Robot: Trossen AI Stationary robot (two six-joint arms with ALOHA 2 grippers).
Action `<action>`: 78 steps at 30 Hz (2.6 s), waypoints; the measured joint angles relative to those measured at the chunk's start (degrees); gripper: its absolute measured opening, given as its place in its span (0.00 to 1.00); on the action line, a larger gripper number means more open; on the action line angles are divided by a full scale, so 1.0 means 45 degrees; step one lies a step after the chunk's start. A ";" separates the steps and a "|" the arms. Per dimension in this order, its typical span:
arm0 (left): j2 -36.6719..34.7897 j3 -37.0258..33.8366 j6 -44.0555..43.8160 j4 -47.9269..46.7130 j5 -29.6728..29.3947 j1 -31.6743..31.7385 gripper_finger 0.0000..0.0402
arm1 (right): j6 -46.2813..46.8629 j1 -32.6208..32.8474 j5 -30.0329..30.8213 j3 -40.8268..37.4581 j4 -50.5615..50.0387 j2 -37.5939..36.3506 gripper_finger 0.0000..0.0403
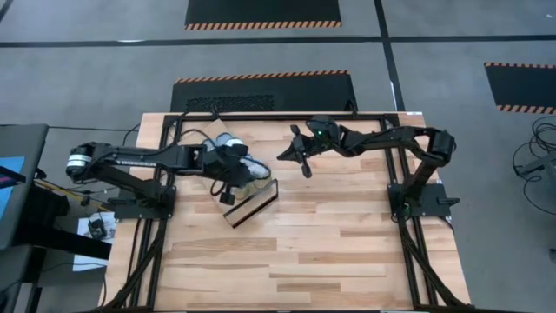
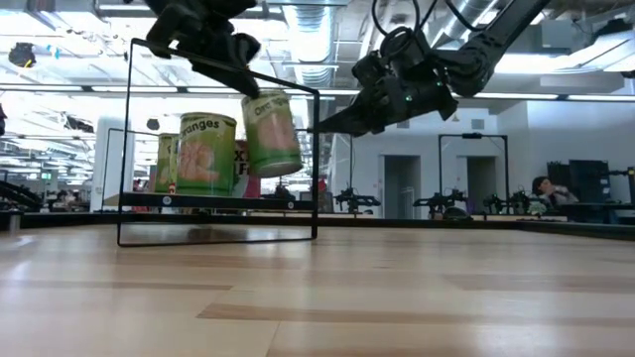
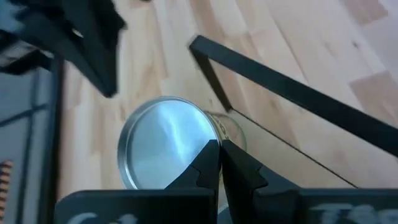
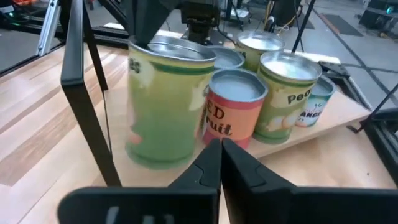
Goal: Pick and place cans onto a shelf
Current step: Put the top large canned oranges on the shelf
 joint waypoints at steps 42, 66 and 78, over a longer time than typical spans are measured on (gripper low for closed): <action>0.2427 0.2674 -0.0932 -0.3339 -0.0348 -0.0010 0.15 | 0.0015 -0.0073 -0.0020 0.0005 -0.0589 0.0015 0.04; -0.3653 -0.1564 -0.3480 0.1719 0.1059 -0.0010 0.01 | 0.1062 0.1911 0.0399 0.0112 0.2446 0.2079 0.01; -0.4749 -0.3224 -0.3779 0.3427 0.0973 0.0000 0.00 | 0.1143 0.1870 0.0690 0.0243 0.2787 0.2089 0.02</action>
